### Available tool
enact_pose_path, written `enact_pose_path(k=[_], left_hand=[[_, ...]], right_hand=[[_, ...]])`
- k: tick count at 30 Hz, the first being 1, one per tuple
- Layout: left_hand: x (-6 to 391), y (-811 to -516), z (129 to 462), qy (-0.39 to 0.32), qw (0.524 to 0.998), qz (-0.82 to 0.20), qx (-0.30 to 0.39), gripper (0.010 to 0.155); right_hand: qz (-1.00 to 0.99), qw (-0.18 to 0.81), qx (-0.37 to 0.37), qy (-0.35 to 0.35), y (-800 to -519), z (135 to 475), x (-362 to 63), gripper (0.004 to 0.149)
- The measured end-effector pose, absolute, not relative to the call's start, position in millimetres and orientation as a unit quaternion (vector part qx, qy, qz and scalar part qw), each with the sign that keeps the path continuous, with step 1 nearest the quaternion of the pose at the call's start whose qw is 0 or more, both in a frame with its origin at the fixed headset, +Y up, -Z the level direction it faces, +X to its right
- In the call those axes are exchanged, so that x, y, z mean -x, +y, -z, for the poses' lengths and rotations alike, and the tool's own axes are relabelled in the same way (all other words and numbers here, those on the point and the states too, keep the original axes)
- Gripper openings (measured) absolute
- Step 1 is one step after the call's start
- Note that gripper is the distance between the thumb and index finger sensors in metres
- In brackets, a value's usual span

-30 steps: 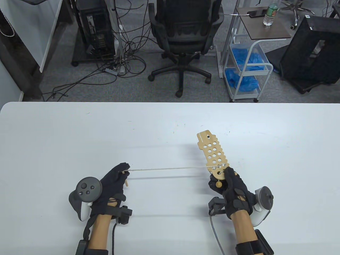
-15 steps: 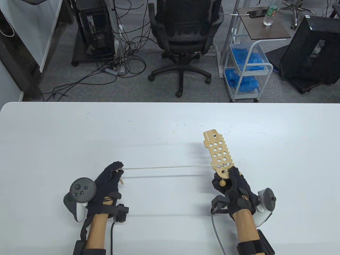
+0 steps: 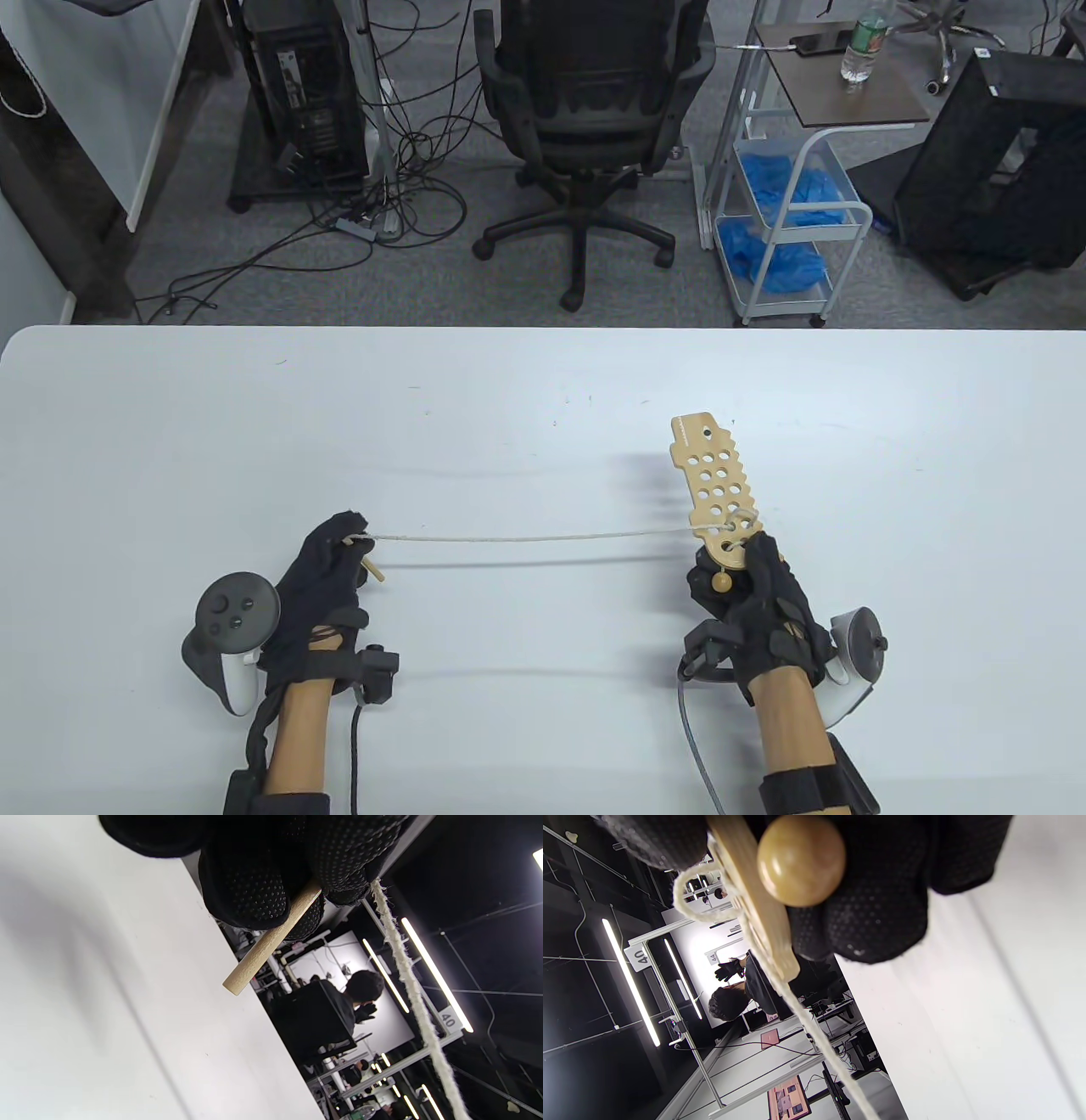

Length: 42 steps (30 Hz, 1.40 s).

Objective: Remove rope from all holes on crocodile lacing toy

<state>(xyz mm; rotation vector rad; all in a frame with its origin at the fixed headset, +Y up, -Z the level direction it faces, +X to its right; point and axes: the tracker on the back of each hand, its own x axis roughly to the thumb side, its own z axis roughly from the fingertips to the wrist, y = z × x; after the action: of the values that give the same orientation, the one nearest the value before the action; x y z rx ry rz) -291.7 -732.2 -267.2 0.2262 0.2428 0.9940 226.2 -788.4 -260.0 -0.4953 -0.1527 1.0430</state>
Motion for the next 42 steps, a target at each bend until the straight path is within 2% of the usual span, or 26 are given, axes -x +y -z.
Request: enact_pose_path(k=[13,31,38,42], left_hand=[[306,-735,263,0.149,0.835,-0.515,-0.127,0.048],[324,-743,252,0.205,0.75,-0.607,-0.165,0.043],[328,-750,249,0.223,0.7,-0.658,-0.164,0.043],[326,-750,251,0.213,0.704,-0.658,-0.161,0.042]], right_hand=[[-0.474,0.842,0.247,-0.075,-793,259,-229,0.05],[-0.455,0.849,0.256,-0.081,-796,258,-231,0.051],[-0.446,0.851,0.264,-0.086,-797,256,-231,0.051],[-0.46,0.846,0.256,-0.081,-796,258,-228,0.051]])
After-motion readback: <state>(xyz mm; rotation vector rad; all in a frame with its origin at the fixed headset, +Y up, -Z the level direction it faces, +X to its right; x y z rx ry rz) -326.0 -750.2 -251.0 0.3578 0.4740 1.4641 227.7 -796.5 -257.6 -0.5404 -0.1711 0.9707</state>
